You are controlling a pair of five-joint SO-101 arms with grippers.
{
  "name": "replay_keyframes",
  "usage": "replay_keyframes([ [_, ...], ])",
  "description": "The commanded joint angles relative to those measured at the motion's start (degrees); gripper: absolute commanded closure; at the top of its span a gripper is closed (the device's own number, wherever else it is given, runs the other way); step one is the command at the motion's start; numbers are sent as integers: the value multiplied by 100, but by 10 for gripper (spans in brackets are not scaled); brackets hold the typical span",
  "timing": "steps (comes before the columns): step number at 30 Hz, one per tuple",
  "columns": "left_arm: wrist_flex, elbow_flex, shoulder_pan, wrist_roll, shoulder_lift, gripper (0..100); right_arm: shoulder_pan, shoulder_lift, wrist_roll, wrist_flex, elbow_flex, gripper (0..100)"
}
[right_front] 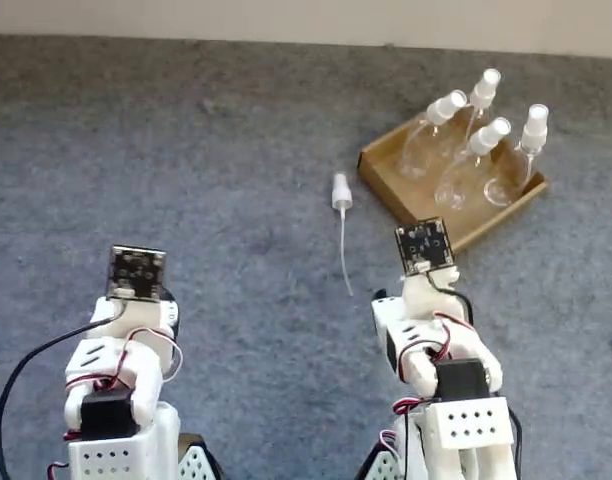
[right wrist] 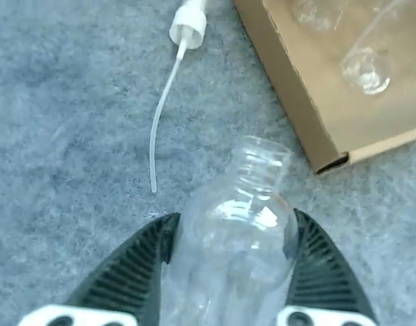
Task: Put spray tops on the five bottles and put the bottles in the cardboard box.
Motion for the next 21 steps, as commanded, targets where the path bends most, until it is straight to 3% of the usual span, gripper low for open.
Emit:
replay_keyframes([
  [1, 158, -356, 374, -492, -48, 979, 48, -163, -132, -198, 84, 847],
  [6, 791, -1095, 857, -879, -40, 979, 48, -171, -141, -312, 154, 847],
  [11, 818, -1842, 875, -914, 251, 979, 57, -171, -141, -734, 576, 847],
  [17, 818, -3116, 884, -1222, 2053, 979, 57, -171, -185, -980, 804, 847],
  [21, 818, -3978, 892, -1222, 3240, 979, 57, -171, -730, -989, 804, 847],
])
